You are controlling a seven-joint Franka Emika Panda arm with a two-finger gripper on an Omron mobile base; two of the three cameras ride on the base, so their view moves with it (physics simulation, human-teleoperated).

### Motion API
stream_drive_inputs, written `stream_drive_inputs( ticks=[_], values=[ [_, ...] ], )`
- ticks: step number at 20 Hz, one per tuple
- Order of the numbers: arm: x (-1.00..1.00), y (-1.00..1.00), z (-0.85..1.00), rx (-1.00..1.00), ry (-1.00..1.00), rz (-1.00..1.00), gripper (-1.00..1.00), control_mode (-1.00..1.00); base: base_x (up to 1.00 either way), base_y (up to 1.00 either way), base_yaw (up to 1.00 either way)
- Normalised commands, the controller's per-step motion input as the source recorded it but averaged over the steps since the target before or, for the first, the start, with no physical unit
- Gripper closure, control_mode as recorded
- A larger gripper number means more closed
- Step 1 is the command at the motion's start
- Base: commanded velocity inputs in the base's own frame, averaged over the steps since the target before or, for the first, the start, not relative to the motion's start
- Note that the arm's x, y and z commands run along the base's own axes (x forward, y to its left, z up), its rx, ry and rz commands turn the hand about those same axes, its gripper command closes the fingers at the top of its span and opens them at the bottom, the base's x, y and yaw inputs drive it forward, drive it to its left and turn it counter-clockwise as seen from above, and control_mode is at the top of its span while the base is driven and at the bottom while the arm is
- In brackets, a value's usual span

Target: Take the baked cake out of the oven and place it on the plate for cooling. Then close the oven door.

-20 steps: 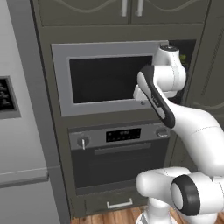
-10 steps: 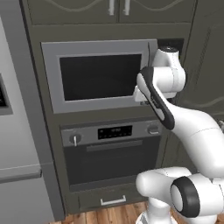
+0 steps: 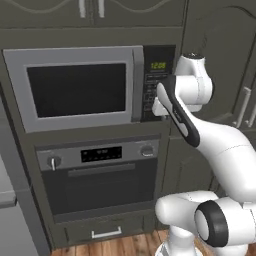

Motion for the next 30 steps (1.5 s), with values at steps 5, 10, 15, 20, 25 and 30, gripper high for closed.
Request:
stream_drive_inputs(
  ticks=[5, 10, 15, 20, 25, 30],
  values=[
    [0.0, 0.0, 0.0, 0.0, 0.0, 0.0, -1.0, 1.0, -0.13, -0.57, 0.03],
    [0.0, 0.0, 0.0, 0.0, 0.0, 0.0, -1.0, 1.0, -0.05, -0.53, 0.06],
    [0.0, 0.0, 0.0, 0.0, 0.0, 0.0, -1.0, 1.0, -0.01, -0.55, 0.03],
    [0.0, 0.0, 0.0, 0.0, 0.0, 0.0, -1.0, 1.0, 0.02, -0.42, 0.0],
    [0.0, 0.0, 0.0, 0.0, 0.0, 0.0, -1.0, 1.0, 0.15, -0.23, 0.0],
    [0.0, 0.0, 0.0, 0.0, 0.0, 0.0, -1.0, 1.0, 0.2, -0.22, 0.0]
  ],
)
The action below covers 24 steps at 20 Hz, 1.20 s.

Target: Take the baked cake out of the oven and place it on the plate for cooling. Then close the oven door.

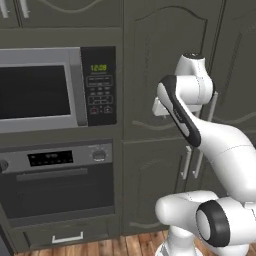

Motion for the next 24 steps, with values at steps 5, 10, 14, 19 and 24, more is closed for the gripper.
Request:
stream_drive_inputs(
  ticks=[5, 10, 14, 19, 24],
  values=[
    [0.0, 0.0, 0.0, 0.0, 0.0, 0.0, -1.0, 1.0, 0.31, -0.21, 0.0],
    [0.0, 0.0, 0.0, 0.0, 0.0, 0.0, -1.0, 1.0, 0.43, -0.04, -0.02],
    [0.0, 0.0, 0.0, 0.0, 0.0, 0.0, -1.0, 1.0, 0.27, 0.0, 0.0],
    [0.0, 0.0, 0.0, 0.0, 0.0, 0.0, -1.0, 1.0, 0.33, 0.03, -0.03],
    [0.0, 0.0, 0.0, 0.0, 0.0, 0.0, -1.0, 1.0, 0.07, 0.04, 0.0]
  ],
)
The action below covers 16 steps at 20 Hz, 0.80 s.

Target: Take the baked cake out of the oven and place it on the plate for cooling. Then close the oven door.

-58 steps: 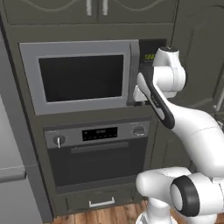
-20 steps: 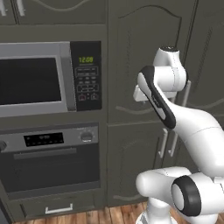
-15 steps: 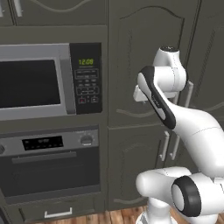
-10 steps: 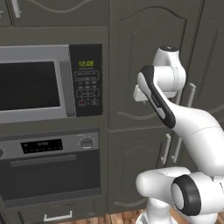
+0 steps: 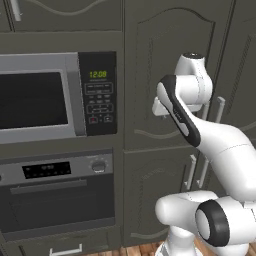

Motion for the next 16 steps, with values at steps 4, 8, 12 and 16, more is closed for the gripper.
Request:
stream_drive_inputs(
  ticks=[4, 8, 12, 16],
  values=[
    [0.0, 0.0, 0.0, 0.0, 0.0, 0.0, -1.0, 1.0, 0.0, 0.0, 0.0],
    [0.0, 0.0, 0.0, 0.0, 0.0, 0.0, -1.0, 1.0, 0.0, 0.0, 0.0],
    [0.0, 0.0, 0.0, 0.0, 0.0, 0.0, -1.0, 1.0, 0.0, 0.0, 0.0],
    [0.0, 0.0, 0.0, 0.0, 0.0, 0.0, -1.0, 1.0, 0.0, 0.0, 0.0]
  ],
)
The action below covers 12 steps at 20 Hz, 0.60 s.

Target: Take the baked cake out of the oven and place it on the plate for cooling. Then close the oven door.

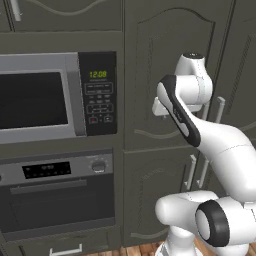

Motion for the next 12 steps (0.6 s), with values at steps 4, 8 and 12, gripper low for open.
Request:
stream_drive_inputs(
  ticks=[4, 8, 12],
  values=[
    [0.0, 0.0, 0.0, 0.0, 0.0, 0.0, -1.0, 1.0, 0.0, 0.0, 0.0],
    [0.0, 0.0, 0.0, 0.0, 0.0, 0.0, -1.0, 1.0, 0.0, 0.0, 0.0],
    [0.0, 0.0, 0.0, 0.0, 0.0, 0.0, -1.0, -1.0, 0.0, 0.0, 0.0]
  ],
)
